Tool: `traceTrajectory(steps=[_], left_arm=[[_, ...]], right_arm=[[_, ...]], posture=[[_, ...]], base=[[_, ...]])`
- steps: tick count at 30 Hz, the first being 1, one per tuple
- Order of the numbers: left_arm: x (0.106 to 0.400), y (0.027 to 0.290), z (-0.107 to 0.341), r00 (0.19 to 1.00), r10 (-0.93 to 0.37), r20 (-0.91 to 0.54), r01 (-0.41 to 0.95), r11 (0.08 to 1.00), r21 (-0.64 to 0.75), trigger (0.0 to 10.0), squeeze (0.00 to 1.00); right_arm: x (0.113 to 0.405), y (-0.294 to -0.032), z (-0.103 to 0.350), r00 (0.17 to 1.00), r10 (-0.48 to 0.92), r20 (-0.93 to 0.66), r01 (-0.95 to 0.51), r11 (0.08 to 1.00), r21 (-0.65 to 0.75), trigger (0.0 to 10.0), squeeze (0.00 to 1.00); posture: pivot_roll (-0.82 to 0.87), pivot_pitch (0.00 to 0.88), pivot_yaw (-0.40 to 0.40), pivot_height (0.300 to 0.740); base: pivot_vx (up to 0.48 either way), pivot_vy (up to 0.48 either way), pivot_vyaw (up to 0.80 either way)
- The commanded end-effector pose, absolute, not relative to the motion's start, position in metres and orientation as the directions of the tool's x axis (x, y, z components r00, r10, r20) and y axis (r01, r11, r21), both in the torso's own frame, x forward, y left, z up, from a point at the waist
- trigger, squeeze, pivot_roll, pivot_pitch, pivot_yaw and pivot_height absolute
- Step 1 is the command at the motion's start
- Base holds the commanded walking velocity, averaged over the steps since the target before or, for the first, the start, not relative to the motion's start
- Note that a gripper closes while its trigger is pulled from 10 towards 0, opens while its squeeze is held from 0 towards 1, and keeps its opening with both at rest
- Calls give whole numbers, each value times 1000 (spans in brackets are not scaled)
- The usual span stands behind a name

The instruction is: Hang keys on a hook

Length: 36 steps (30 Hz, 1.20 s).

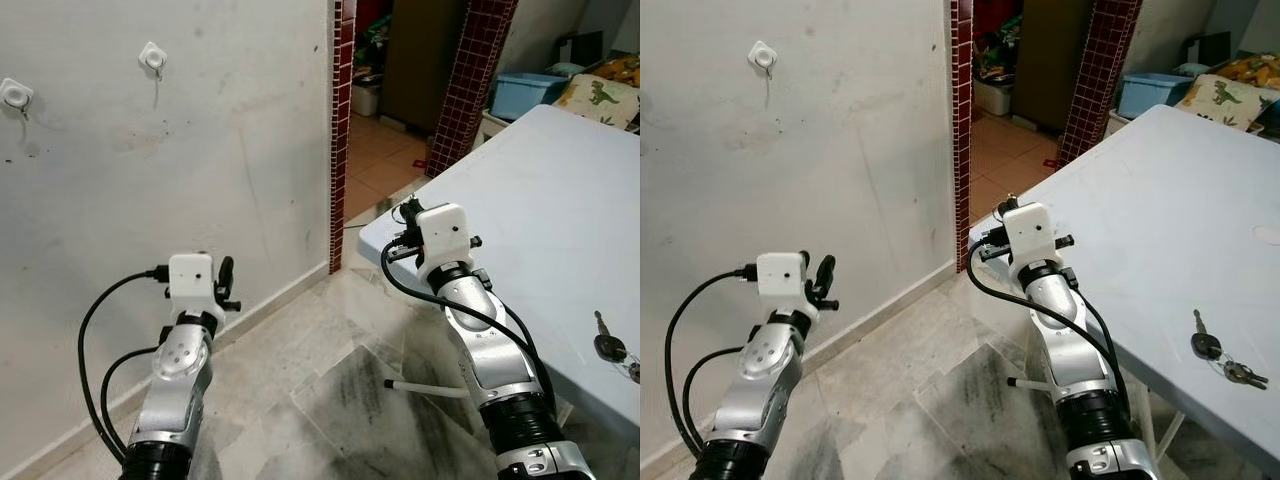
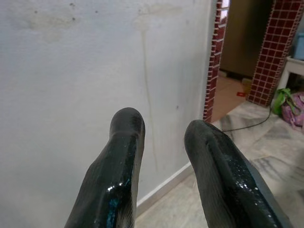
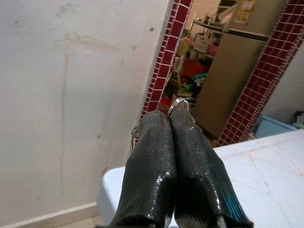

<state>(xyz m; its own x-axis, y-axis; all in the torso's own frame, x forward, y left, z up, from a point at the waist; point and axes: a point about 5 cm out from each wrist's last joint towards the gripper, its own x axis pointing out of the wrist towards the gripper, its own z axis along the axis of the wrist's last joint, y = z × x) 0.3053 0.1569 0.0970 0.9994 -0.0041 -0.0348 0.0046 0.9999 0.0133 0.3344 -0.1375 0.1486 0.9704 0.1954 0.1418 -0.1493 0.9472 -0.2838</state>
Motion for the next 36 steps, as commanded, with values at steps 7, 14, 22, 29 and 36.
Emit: traceTrajectory(steps=[7, 14, 22, 29, 36], left_arm=[[302, 154, 88, 997, -2, -73, 3, 1000, 9, 10000, 0], [302, 153, 87, 997, -9, -77, 9, 1000, 7, 10000, 0], [305, 151, 89, 997, -19, -72, 19, 1000, 6, 10000, 0], [305, 148, 90, 997, -30, -65, 30, 1000, -4, 10000, 0], [305, 146, 88, 995, -54, -78, 50, 997, -54, 10000, 0]], right_arm=[[335, -134, 154, 963, 212, 165, -156, 941, -302, 10000, 0], [335, -129, 155, 960, 221, 171, -163, 940, -301, 10000, 0], [334, -129, 156, 959, 221, 175, -162, 940, -299, 10000, 0], [334, -131, 158, 959, 217, 182, -156, 941, -301, 10000, 0], [334, -131, 160, 956, 222, 192, -154, 936, -318, 10000, 0]], posture=[[-25, 0, 75, 740], [-26, 0, 79, 740], [-33, 0, 84, 740], [-40, 0, 82, 740], [-42, 0, 78, 740]], base=[[0, 0, 768], [0, 0, 769], [0, 0, 769], [0, 0, 651], [0, 0, 0]])
